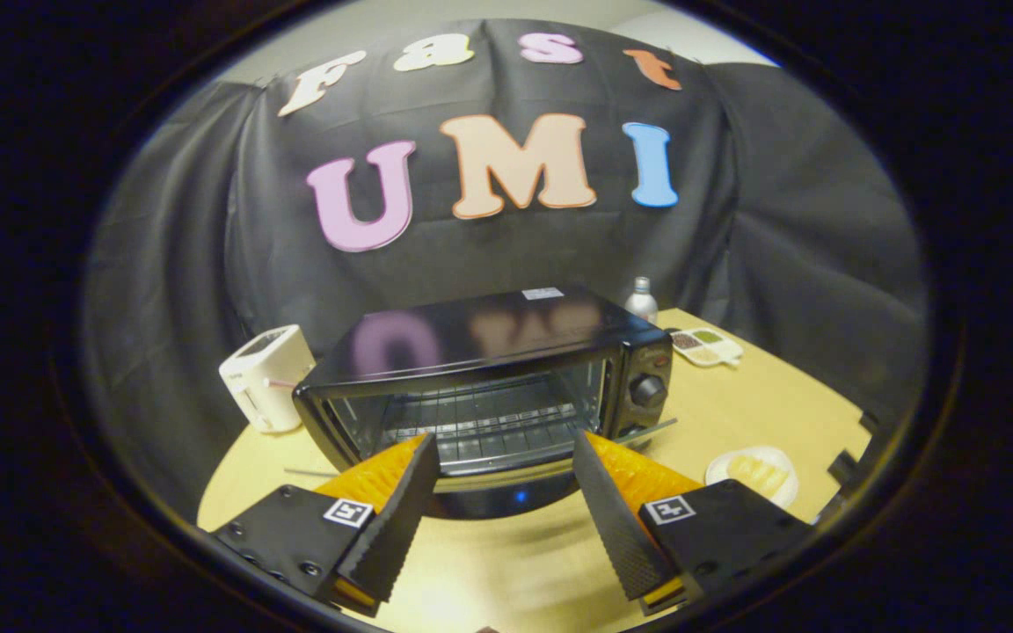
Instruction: Open the toaster oven, put the food inside, and close the toaster oven door.
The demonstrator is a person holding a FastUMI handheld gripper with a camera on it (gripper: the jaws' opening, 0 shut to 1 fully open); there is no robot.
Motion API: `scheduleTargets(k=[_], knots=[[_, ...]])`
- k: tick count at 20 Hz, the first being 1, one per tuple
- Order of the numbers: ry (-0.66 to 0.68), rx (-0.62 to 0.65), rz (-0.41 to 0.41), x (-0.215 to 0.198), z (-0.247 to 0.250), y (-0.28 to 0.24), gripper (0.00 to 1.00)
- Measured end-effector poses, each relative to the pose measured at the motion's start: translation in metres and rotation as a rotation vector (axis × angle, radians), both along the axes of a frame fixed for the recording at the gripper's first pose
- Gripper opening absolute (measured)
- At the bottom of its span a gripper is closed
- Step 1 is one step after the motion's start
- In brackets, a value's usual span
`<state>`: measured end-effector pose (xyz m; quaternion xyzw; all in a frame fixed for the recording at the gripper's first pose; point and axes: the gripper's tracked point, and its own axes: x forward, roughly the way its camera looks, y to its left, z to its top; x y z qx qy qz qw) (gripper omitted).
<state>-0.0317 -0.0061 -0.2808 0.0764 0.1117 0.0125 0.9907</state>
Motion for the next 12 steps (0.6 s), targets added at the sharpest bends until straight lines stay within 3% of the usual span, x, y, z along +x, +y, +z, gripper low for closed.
scheduleTargets(k=[12], knots=[[0.151,-0.012,-0.013,-0.039,-0.066,-0.013,0.96]])
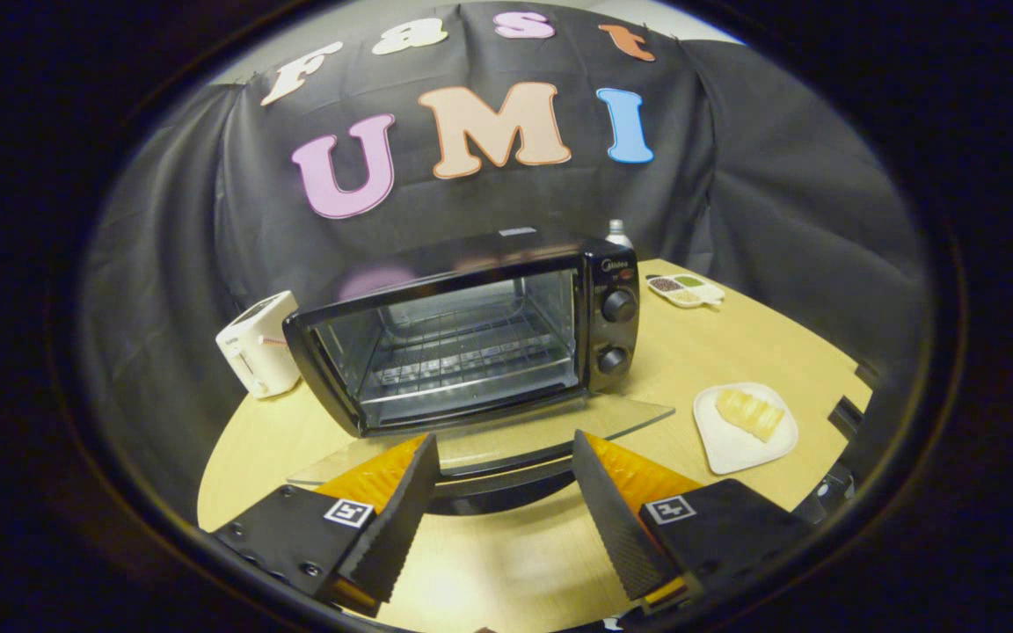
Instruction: Open the toaster oven, put the food inside, and close the toaster oven door.
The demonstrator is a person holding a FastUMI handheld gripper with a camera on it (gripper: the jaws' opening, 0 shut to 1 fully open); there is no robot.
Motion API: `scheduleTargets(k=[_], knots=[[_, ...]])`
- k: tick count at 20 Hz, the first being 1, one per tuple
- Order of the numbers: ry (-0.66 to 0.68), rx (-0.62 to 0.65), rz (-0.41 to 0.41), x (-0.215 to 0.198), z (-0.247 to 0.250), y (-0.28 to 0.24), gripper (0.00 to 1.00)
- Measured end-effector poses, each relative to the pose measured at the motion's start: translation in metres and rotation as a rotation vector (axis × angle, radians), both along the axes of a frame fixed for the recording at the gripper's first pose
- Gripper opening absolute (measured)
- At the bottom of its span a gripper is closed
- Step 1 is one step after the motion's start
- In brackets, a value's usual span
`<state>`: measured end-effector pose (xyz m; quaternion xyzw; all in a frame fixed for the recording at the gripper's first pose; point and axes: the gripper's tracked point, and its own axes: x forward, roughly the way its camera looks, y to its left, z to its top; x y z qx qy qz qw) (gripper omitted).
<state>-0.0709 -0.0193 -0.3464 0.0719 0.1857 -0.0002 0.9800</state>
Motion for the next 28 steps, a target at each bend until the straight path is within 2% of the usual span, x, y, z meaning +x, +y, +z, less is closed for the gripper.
scheduleTargets(k=[5,10,15,21,24,28], knots=[[0.138,-0.039,-0.022,-0.013,-0.042,-0.008,0.96],[0.246,-0.052,-0.01,-0.013,-0.078,-0.012,0.96],[0.261,-0.022,-0.053,-0.011,-0.082,-0.023,0.97],[0.301,-0.014,0.004,-0.011,-0.069,-0.024,0.96],[0.285,0.043,-0.04,-0.004,-0.047,-0.057,0.96],[0.271,0.078,-0.145,0.01,-0.029,-0.136,0.95]])
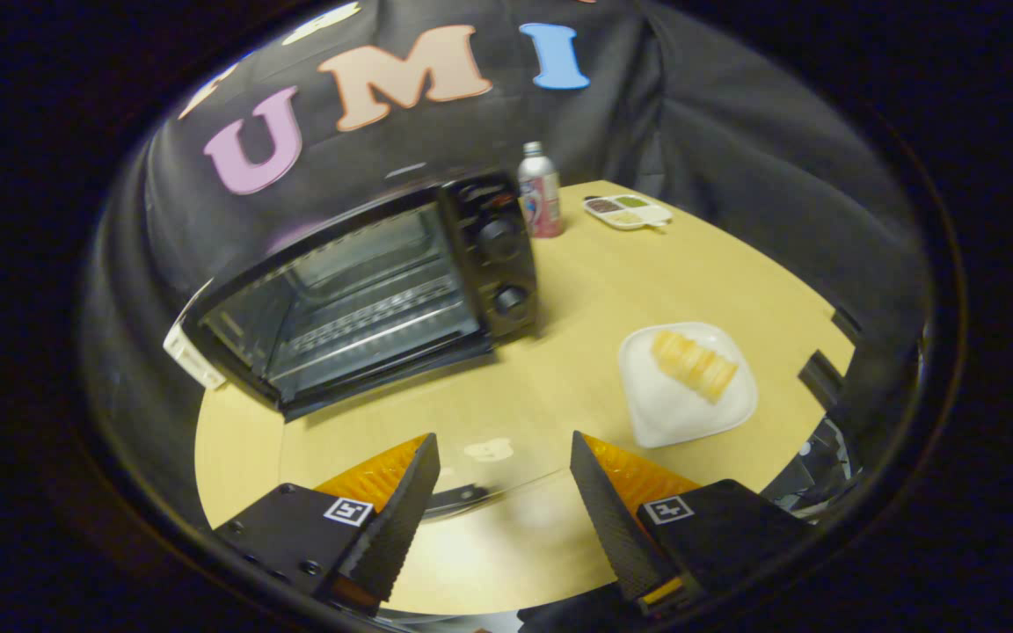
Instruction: Open the toaster oven, put the food inside, and close the toaster oven door.
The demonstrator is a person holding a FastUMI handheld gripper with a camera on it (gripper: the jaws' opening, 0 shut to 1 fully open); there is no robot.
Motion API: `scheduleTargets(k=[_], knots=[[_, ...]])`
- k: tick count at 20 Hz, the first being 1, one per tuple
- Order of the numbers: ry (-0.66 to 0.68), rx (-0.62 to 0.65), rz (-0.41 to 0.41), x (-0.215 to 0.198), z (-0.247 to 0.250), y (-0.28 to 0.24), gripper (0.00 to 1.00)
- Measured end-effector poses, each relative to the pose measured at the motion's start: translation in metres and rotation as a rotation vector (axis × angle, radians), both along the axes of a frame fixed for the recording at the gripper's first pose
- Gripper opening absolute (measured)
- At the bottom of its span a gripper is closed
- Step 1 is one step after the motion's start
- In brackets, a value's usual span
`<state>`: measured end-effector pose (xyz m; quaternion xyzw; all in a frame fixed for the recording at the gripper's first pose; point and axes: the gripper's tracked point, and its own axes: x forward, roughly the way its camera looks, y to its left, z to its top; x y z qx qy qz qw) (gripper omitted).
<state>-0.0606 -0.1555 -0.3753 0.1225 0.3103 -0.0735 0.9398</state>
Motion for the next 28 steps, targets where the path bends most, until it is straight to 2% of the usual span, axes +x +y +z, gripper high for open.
scheduleTargets(k=[3,5,11,15,19,22,25,28], knots=[[0.03,-0.076,-0.049,0.009,-0.004,-0.068,0.94],[0.056,-0.128,-0.04,0.017,-0.007,-0.102,0.92],[0.179,-0.315,0.153,0.042,-0.028,-0.151,0.92],[0.232,-0.313,0.242,0.06,-0.054,-0.156,0.94],[0.287,-0.283,0.322,0.052,-0.072,-0.151,0.88],[0.32,-0.291,0.331,0.045,-0.083,-0.156,0.74],[0.315,-0.273,0.296,0.048,-0.083,-0.159,0.62],[0.321,-0.289,0.288,0.045,-0.083,-0.159,0.45]])
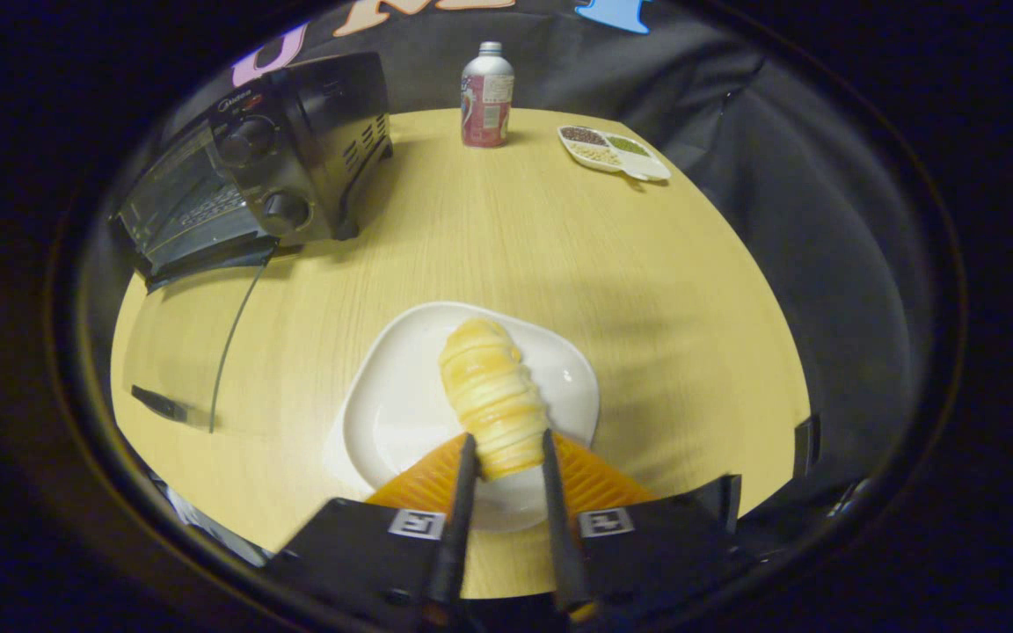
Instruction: Open the toaster oven, put the food inside, and close the toaster oven door.
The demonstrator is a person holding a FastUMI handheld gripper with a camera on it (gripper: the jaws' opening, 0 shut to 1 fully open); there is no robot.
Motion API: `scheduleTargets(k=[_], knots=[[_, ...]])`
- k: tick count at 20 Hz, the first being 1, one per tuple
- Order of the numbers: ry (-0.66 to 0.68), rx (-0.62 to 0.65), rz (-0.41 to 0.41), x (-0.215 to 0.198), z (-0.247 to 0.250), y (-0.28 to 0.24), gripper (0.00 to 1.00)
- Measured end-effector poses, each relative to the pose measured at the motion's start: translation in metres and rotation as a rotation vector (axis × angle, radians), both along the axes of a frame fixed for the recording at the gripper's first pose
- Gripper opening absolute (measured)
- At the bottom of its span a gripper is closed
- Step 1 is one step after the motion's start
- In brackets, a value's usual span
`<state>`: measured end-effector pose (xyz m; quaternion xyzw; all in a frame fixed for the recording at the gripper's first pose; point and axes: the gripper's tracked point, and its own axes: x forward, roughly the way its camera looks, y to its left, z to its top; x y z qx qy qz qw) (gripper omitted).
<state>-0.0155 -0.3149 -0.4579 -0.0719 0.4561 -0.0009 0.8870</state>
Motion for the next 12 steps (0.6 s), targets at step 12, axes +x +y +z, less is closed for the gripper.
scheduleTargets(k=[12], knots=[[-0.287,0.379,-0.253,-0.007,0.063,0.118,0.37]])
